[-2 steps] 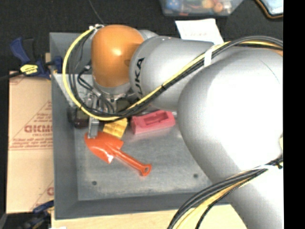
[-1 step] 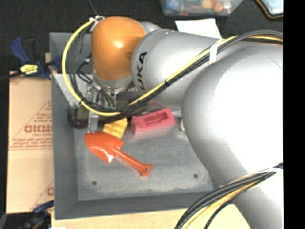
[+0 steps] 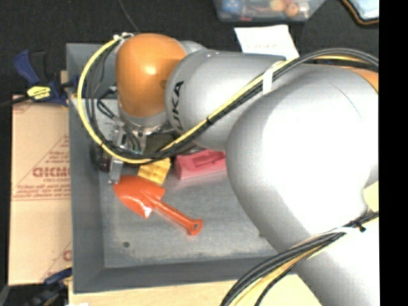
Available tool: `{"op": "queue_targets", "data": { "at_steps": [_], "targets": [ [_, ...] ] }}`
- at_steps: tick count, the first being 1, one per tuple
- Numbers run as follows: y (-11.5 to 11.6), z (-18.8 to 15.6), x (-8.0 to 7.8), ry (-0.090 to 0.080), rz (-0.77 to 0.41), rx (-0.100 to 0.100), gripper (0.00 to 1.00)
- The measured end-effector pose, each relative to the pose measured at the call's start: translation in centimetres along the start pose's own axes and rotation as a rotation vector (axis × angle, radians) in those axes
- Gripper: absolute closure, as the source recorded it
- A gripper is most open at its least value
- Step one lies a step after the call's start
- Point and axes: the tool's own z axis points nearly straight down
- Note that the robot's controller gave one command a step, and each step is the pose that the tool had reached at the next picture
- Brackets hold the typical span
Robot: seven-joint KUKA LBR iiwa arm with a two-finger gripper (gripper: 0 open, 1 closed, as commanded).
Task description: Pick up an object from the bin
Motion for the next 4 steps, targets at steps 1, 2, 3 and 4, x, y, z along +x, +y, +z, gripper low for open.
{"op": "queue_targets", "data": {
  "at_steps": [1,2,3,4],
  "targets": [
    [-0.8,5.5,1.0,-0.015,0.189,-0.007,0.0],
    [0.1,5.4,0.8,-0.012,0.146,-0.003,1.0],
    [0.1,5.4,0.8,-0.011,0.146,-0.004,1.0],
    [0.0,2.1,1.0,-0.003,0.149,0.0,1.0]
  ]
}}
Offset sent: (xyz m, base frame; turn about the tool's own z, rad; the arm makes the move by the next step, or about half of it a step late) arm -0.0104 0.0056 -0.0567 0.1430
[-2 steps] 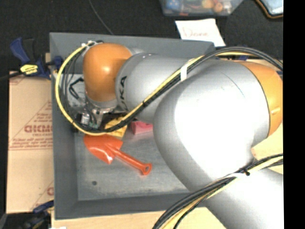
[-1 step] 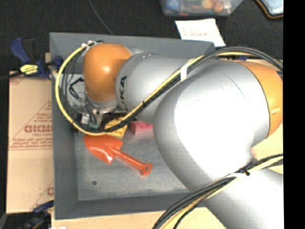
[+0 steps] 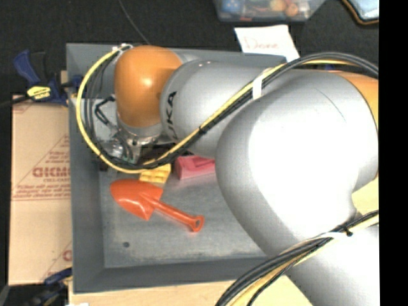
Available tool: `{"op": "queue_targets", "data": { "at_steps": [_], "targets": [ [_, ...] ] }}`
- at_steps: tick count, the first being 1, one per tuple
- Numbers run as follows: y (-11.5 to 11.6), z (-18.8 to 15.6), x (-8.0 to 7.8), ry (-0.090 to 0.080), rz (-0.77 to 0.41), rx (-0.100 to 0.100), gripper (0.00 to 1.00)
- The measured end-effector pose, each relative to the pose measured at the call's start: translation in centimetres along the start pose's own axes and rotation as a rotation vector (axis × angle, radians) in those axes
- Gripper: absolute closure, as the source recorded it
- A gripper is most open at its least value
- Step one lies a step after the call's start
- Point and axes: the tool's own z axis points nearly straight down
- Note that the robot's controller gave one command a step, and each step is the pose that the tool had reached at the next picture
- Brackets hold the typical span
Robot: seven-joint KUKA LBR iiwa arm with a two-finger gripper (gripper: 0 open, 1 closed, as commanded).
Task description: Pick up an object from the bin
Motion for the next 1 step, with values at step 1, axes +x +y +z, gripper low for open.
{"op": "queue_targets", "data": {
  "at_steps": [1],
  "targets": [
    [0.06,-3.04,-0.17,-0.004,0.0,-0.003,1.0]
  ]
}}
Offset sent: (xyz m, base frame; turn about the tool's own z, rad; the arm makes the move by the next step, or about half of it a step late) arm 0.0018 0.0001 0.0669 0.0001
